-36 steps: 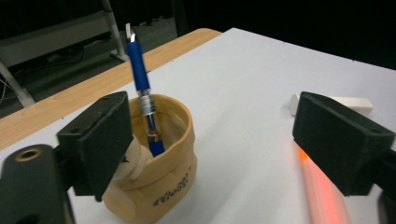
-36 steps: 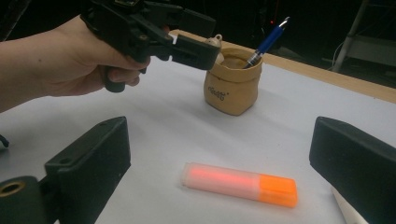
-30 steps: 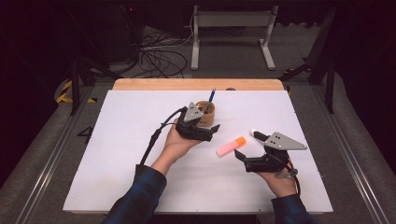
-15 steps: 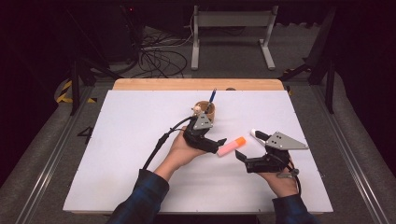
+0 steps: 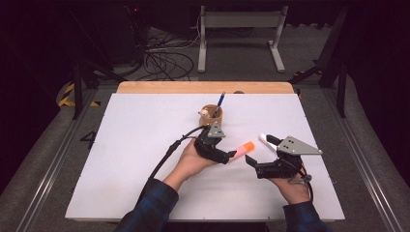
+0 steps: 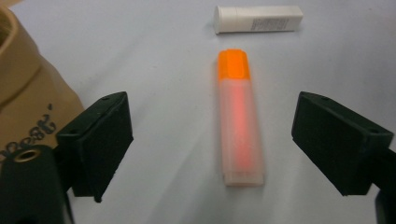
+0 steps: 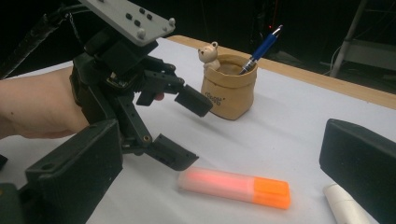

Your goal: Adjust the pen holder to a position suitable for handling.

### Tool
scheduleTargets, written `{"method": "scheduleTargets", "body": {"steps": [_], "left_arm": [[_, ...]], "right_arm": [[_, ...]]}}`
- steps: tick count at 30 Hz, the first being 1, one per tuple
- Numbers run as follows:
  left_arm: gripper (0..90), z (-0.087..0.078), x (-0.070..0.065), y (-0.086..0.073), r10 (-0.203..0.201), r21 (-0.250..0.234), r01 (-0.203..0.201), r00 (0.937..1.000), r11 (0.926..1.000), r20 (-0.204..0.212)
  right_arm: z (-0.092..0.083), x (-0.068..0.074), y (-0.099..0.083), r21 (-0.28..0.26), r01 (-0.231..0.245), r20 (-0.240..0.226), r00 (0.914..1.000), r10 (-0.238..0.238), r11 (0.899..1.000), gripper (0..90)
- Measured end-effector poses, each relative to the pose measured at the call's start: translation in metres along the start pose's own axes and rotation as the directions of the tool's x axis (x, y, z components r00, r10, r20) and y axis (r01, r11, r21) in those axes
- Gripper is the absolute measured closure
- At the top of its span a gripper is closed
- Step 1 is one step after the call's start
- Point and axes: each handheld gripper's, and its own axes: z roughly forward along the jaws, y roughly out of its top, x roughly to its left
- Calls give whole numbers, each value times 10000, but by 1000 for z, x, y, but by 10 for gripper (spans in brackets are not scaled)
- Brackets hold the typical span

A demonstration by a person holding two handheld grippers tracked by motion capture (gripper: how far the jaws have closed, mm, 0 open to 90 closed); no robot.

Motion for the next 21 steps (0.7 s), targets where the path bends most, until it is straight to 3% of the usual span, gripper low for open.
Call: {"method": "scheduleTargets", "body": {"steps": [10, 21], "left_arm": [[280, 12, -8, -2, -81, 378, 73, 9998, 9993, 200], [406, 26, -14, -5, 62, 1042, -62, 10000, 9945, 5]], "right_arm": [[0, 0, 0, 88, 58, 44, 10000, -58, 9999, 2], [1, 0, 0, 118, 81, 26, 10000, -81, 9999, 2]]}}
